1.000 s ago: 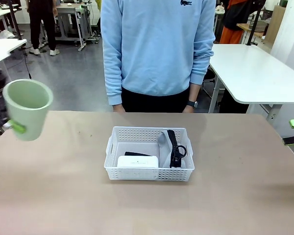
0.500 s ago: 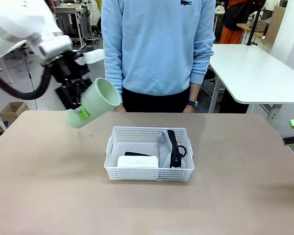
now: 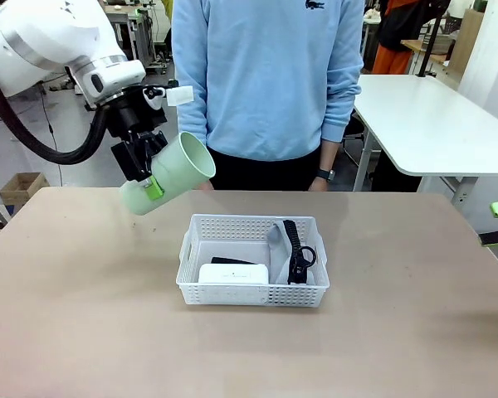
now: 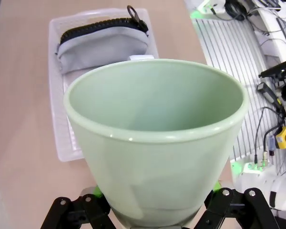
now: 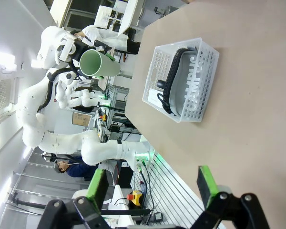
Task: Efficiently arrange items inside the basket to fit them all.
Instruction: Pick up the Reusable plastic cup and place it inside the Organizing basket.
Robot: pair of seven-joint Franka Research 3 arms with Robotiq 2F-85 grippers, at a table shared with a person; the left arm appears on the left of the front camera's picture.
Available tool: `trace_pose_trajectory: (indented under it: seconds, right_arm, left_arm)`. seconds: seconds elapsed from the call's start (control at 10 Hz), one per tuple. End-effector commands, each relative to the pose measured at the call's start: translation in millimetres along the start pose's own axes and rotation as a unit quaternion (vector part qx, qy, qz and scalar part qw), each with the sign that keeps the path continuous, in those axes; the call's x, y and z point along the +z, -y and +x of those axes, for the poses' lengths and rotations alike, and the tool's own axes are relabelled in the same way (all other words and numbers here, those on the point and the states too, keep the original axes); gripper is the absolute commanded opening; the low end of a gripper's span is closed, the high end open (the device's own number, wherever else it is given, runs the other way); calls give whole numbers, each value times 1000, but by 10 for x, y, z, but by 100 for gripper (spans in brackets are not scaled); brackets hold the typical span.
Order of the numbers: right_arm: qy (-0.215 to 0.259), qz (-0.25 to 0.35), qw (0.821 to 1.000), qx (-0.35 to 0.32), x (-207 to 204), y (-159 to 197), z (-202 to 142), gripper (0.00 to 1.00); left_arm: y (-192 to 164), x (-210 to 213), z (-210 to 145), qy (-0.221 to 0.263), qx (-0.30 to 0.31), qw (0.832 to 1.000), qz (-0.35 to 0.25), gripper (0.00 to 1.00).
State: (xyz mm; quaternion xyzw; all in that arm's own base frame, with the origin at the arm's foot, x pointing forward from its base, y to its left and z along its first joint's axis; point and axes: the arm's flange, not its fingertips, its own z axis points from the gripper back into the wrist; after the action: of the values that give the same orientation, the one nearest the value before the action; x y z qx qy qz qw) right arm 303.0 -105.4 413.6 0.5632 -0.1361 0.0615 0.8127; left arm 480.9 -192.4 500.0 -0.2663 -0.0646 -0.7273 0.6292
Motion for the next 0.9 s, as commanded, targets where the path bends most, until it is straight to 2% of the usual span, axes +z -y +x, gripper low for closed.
trace_pose_trajectory:
  seconds: [0.0,0.1,0.3,0.4,0.8]
  right_arm:
    - [1,3,1000,9,21,-6,-6,100]
    - [1,3,1000,9,21,-6,-6,100]
    - [1,3,1000,9,21,-6,-6,100]
    - [1,3,1000,9,21,-6,-6,100]
    - [1,3,1000,9,21,-6,-6,100]
  left_arm:
    - [-23,-29,18,0,4,1000,-3,84]
    - [-34,-209,254,-25,29,999,23,84]
    - [-211,-497,595,-113,43,993,6,84]
    - [-323,-615,726,-138,53,989,10,84]
    - [-632,-1098,1029,-186,108,972,97,84]
